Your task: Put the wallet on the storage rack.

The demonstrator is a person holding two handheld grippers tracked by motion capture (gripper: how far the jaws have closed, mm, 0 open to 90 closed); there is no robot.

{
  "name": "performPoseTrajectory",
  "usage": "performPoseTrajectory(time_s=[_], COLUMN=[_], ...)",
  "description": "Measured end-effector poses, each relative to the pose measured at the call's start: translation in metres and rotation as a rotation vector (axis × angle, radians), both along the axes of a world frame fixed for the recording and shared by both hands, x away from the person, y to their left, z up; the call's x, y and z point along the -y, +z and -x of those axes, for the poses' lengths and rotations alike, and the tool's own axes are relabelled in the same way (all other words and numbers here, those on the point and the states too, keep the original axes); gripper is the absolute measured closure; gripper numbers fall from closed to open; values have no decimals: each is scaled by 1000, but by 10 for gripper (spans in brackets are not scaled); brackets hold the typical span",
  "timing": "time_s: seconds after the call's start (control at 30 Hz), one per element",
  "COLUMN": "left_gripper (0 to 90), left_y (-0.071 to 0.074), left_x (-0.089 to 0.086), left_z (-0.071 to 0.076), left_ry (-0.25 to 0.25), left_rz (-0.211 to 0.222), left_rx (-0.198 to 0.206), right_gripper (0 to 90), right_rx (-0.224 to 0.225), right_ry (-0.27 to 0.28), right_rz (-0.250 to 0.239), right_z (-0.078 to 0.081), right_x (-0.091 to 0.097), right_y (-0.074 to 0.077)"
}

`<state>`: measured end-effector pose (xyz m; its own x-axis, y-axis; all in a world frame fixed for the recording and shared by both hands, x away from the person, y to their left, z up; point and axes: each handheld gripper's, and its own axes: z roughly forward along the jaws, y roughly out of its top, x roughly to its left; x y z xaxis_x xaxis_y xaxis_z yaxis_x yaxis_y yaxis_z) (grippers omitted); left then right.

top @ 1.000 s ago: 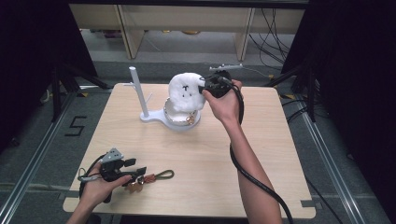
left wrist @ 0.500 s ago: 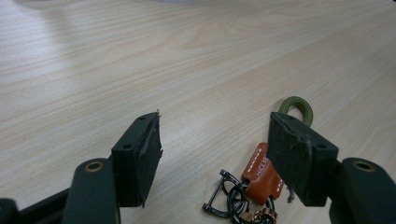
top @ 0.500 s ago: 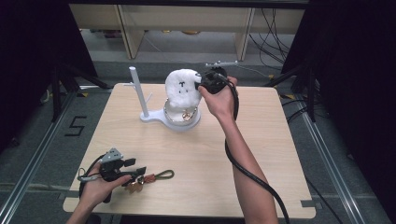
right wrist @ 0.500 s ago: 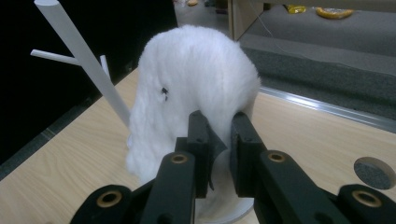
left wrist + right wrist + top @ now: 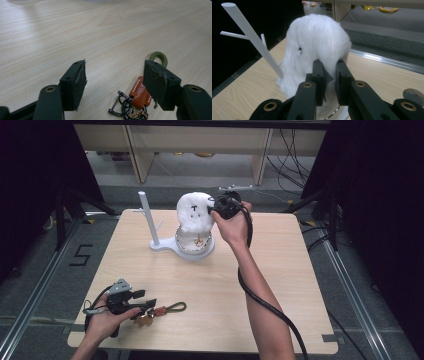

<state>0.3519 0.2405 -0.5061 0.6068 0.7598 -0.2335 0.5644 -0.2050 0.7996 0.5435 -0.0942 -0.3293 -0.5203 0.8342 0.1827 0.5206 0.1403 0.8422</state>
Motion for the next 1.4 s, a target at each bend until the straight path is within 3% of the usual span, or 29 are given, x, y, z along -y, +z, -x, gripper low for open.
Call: performPoseTrajectory(time_s=[0.47, 0.6, 1.07, 1.13, 1.17, 1.4], left_gripper=[346, 346, 346, 346, 346, 347], left_y=[-2, -1, -2, -2, -2, -2], left_x=[1, 1, 1, 1, 1, 1], left_z=[0, 1, 1, 1, 1, 1], left_ry=[1, -1, -1, 0, 0, -2], left_rz=[2, 2, 2, 3, 1, 1], left_rx=[-1, -5, -3, -3, -2, -3], right_gripper=[808, 806, 796, 792, 791, 781], right_rx=[-18, -15, -95, -90, -111, -102], right_ry=[-13, -3, 14, 26, 30, 39], right_rz=[30, 63, 109, 140, 136, 200], right_z=[-7, -9, -9, -10, -9, -11], right_x=[0, -1, -6, -6, -6, -6], right_y=[-22, -29, -43, -46, -46, -48])
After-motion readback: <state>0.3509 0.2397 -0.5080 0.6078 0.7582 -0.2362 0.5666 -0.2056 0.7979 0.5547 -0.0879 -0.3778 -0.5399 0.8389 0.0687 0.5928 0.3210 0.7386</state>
